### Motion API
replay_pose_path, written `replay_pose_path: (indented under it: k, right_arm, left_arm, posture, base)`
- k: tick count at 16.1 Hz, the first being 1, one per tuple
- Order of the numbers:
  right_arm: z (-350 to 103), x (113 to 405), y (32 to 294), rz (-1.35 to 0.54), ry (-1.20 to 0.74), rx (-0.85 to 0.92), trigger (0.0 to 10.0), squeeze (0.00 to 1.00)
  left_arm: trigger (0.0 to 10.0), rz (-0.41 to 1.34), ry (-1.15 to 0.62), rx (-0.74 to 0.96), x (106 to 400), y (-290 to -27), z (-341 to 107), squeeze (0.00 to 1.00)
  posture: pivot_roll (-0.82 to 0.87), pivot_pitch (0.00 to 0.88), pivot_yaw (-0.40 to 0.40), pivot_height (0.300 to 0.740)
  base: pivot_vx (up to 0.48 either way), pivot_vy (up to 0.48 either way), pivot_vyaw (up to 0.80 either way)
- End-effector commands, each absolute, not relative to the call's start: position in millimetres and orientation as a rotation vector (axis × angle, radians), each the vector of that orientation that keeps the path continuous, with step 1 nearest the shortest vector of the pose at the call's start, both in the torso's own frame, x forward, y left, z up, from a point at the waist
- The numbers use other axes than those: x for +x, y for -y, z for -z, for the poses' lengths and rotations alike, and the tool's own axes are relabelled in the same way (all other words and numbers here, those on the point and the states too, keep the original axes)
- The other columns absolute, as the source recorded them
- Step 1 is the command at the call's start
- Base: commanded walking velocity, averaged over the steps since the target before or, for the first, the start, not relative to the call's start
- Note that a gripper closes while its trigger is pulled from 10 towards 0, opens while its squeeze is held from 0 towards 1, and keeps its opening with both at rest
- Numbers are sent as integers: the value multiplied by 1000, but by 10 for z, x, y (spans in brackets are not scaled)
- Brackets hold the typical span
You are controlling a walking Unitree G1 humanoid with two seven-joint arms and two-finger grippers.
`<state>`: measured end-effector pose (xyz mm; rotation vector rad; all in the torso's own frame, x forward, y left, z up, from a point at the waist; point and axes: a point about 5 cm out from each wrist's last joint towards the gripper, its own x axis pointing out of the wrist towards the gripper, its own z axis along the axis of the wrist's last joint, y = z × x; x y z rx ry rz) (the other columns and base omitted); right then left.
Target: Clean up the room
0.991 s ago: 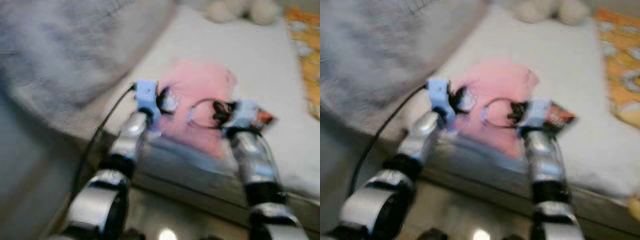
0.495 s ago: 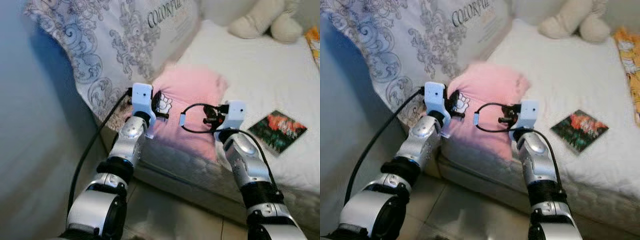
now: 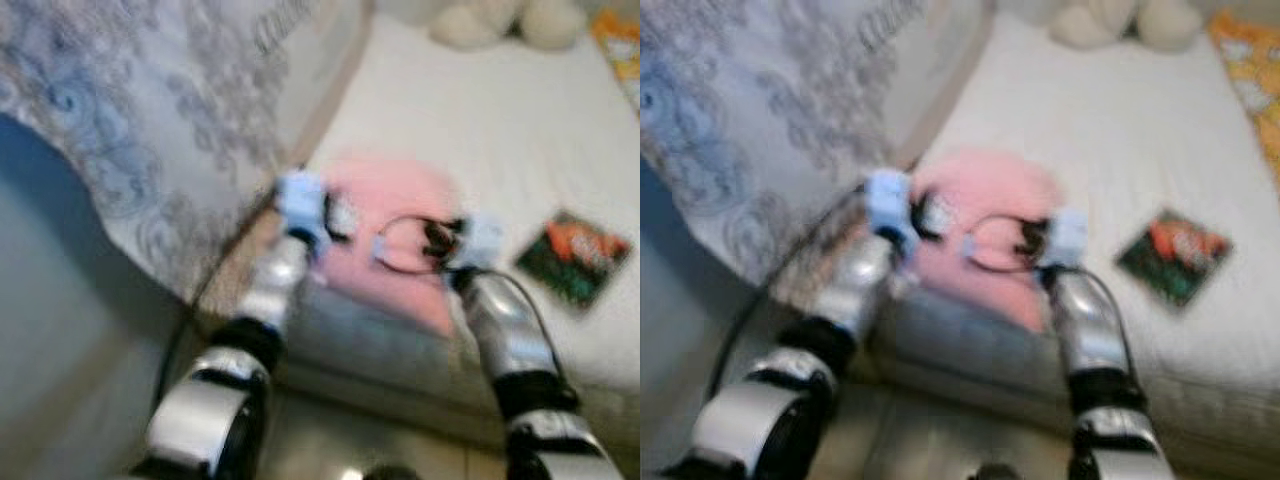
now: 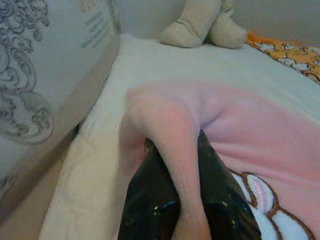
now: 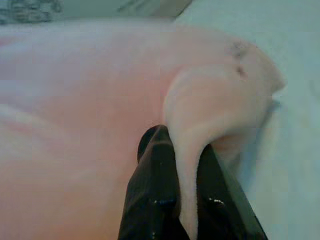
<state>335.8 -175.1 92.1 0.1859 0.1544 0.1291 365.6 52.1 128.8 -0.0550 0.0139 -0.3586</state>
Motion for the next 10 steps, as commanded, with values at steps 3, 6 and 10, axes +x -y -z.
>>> replay_pose_path:
  k: [3,6,10]
  right_arm:
    - [-1012,3405,1701,-138,-116,168,10000,0]
    - [-1049,3516,1578,-226,-150,69,10000,0]
    - [-1053,3713,1605,-215,-220,-95,10000,0]
  left_arm:
    - [10000,235,65,-47,3781,-815,-1477,0]
    - [10000,170,63,-16,3854,-881,-1535,0]
    - [10000,126,-37,-14,3929,-901,-1496,0]
  posture:
    - [-47,0,48,740]
    - [-48,0,54,740]
    - [-32,0,48,740]
  base:
    - [480,0,0]
    - [480,0,0]
    - [120,0,0]
